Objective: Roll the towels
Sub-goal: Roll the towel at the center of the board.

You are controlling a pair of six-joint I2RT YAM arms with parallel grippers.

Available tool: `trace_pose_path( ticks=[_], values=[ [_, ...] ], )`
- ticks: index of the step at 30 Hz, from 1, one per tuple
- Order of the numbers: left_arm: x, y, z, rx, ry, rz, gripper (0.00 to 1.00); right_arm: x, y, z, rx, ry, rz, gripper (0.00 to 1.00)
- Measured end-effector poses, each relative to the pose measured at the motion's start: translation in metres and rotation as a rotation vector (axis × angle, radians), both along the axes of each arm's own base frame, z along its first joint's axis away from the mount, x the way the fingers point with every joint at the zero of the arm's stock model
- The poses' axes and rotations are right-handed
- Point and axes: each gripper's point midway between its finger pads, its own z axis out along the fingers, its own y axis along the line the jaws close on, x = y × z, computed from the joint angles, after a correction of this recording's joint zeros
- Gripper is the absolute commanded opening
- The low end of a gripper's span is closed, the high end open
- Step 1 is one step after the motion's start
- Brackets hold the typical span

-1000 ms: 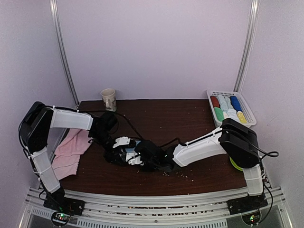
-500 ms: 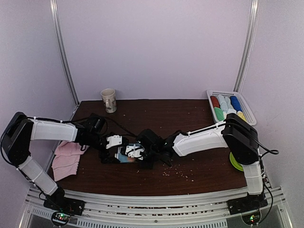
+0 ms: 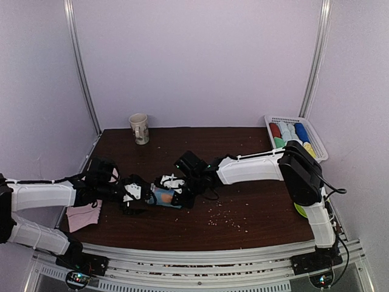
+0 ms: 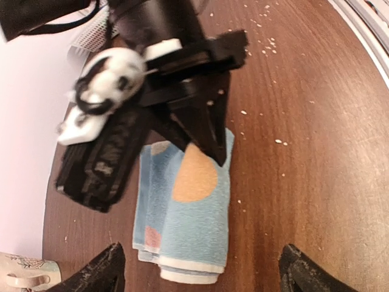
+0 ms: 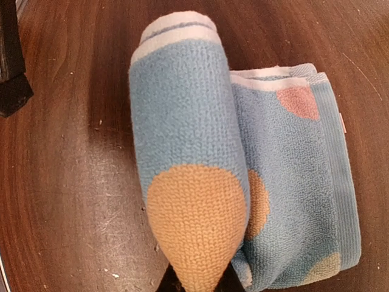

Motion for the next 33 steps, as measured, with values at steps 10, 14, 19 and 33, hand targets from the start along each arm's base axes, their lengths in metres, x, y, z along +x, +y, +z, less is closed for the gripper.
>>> trace_pose_path(
  ticks=[10, 14, 19, 33],
  values=[
    [-0.003, -0.008, -0.007, 0.037, -0.11, -0.025, 0.86, -0.001, 0.005, 0.0, -0.043, 0.105, 0.03, 0.0],
    [-0.001, -0.013, -0.014, 0.079, -0.158, -0.02, 0.83, -0.004, 0.005, 0.0, -0.073, 0.14, 0.05, 0.01],
    [-0.005, -0.017, -0.033, 0.147, -0.173, -0.035, 0.8, -0.008, 0.007, 0.0, -0.106, 0.175, 0.084, 0.02],
    [0.004, -0.003, -0.058, 0.243, -0.181, 0.031, 0.27, -0.017, 0.01, 0.0, -0.166, 0.249, 0.167, 0.08]
  ],
)
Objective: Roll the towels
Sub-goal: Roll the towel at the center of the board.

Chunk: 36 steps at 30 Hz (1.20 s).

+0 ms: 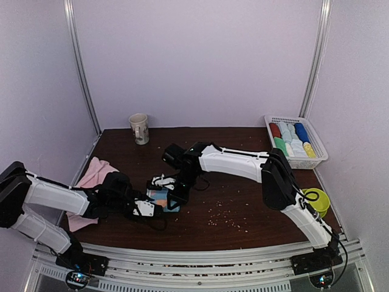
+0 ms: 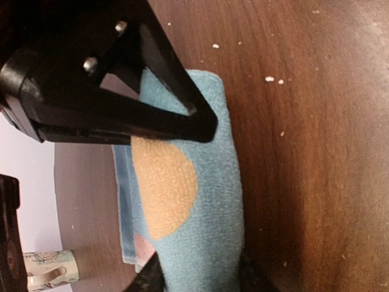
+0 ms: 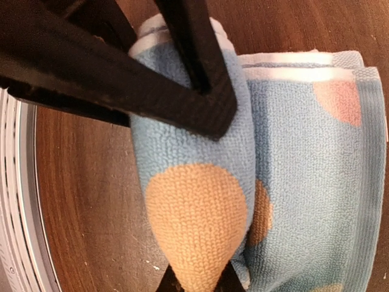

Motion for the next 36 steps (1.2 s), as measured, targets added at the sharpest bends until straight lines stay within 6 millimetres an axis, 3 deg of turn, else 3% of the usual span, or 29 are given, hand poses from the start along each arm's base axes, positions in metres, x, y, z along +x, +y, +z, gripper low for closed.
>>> trace_pose_path(
  ticks=[4, 11, 15, 23, 28, 36],
  values=[
    [0.001, 0.001, -0.001, 0.006, -0.007, 0.007, 0.0, -0.001, -0.002, -0.001, -0.005, 0.016, 0.009, 0.1],
    [-0.002, -0.001, -0.003, 0.008, 0.033, 0.011, 0.0, 0.002, -0.006, 0.0, 0.004, 0.043, -0.003, 0.41],
    [-0.005, -0.007, -0.004, 0.014, 0.122, -0.002, 0.0, 0.003, -0.016, 0.003, 0.015, 0.046, -0.037, 0.53],
    [0.012, -0.014, -0.009, 0.005, 0.38, 0.008, 0.0, 0.03, -0.064, 0.036, 0.042, 0.0, -0.2, 0.57],
    [0.02, -0.016, -0.009, 0.01, 0.54, 0.012, 0.0, 0.051, -0.078, 0.058, 0.094, -0.059, -0.277, 0.59],
    [0.027, -0.019, -0.01, 0.035, 0.805, 0.017, 0.0, 0.046, -0.098, 0.04, 0.115, -0.176, -0.309, 0.61]
  ],
)
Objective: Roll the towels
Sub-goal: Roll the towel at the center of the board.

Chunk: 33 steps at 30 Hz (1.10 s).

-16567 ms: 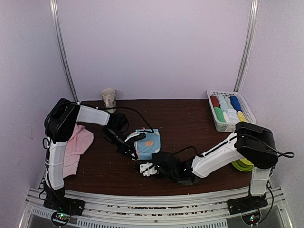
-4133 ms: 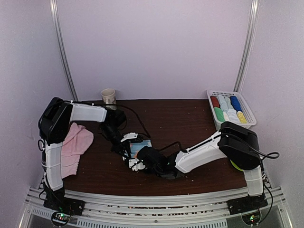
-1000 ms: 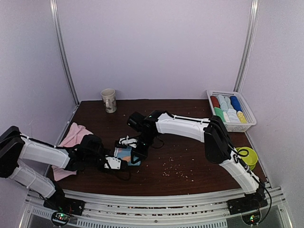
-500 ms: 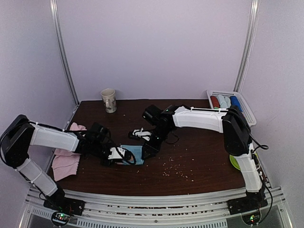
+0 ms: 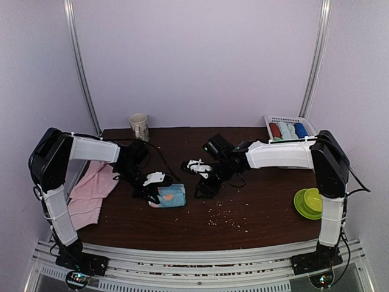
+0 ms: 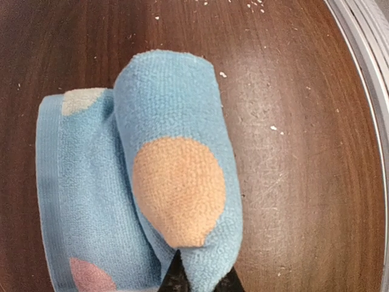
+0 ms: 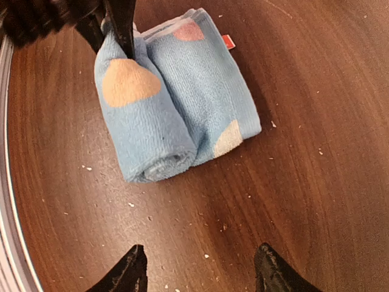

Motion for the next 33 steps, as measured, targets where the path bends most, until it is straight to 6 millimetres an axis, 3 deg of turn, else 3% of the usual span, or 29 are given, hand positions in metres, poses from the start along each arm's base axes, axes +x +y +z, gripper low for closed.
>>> trace_pose_path(
  ticks=[9, 14, 20, 26, 33],
  values=[
    [0.002, 0.003, -0.001, -0.019, 0.205, 0.027, 0.0, -0.028, -0.029, 0.014, 0.076, -0.328, 0.078, 0.63],
    [0.006, 0.004, -0.002, -0.03, 0.304, 0.053, 0.0, -0.044, -0.025, 0.006, 0.066, -0.498, 0.159, 0.63],
    [0.009, 0.004, -0.004, -0.028, 0.402, 0.08, 0.0, -0.048, 0.015, 0.017, 0.021, -0.722, 0.232, 0.64],
    [0.009, 0.004, -0.004, -0.02, 0.425, 0.087, 0.0, -0.04, 0.061, 0.004, -0.071, -0.84, 0.289, 0.65],
    [0.01, 0.004, -0.004, -0.015, 0.432, 0.089, 0.0, -0.032, 0.078, -0.013, -0.151, -0.868, 0.329, 0.67]
  ],
)
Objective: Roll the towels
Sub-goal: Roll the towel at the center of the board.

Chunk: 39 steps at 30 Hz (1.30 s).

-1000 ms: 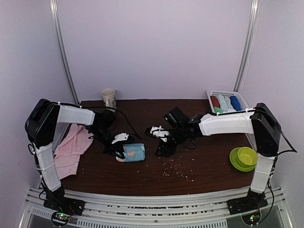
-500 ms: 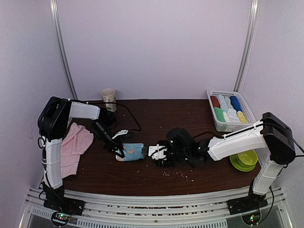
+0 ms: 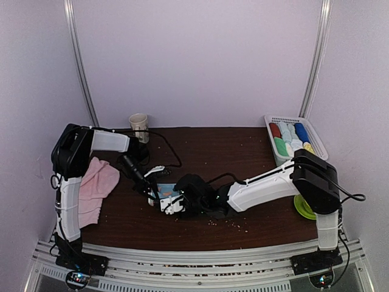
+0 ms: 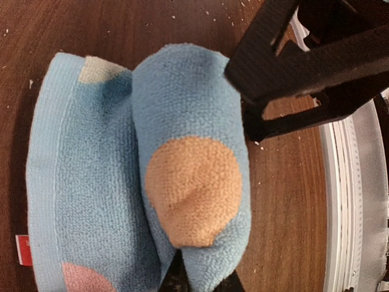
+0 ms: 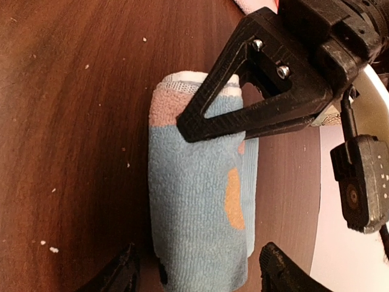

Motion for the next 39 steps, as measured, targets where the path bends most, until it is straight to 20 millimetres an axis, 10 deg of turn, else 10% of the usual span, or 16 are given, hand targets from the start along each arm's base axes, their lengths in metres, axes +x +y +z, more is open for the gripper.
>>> trace_pose_path(
  ticks=[4, 13, 19, 24, 30, 39],
  values=[
    [0.0, 0.0, 0.0, 0.003, 0.008, 0.0, 0.0, 0.007, 0.009, -0.011, -0.043, -0.016, -0.008, 0.63],
    [0.0, 0.0, 0.0, 0.011, 0.018, -0.001, 0.08, 0.017, 0.014, -0.029, -0.113, -0.028, -0.052, 0.03],
    [0.005, 0.003, -0.002, 0.037, -0.004, 0.006, 0.62, 0.015, 0.017, -0.028, -0.135, 0.028, -0.064, 0.0],
    [0.02, 0.015, 0.008, 0.077, -0.114, 0.044, 0.9, 0.01, 0.02, -0.027, -0.124, 0.118, -0.091, 0.0],
    [0.05, 0.045, 0.039, 0.073, -0.394, 0.18, 0.94, 0.002, 0.024, -0.027, -0.11, 0.245, -0.132, 0.0],
    [0.01, 0.062, 0.054, -0.039, -0.698, 0.258, 0.84, -0.011, 0.033, -0.022, -0.043, 0.507, -0.168, 0.01]
  ],
)
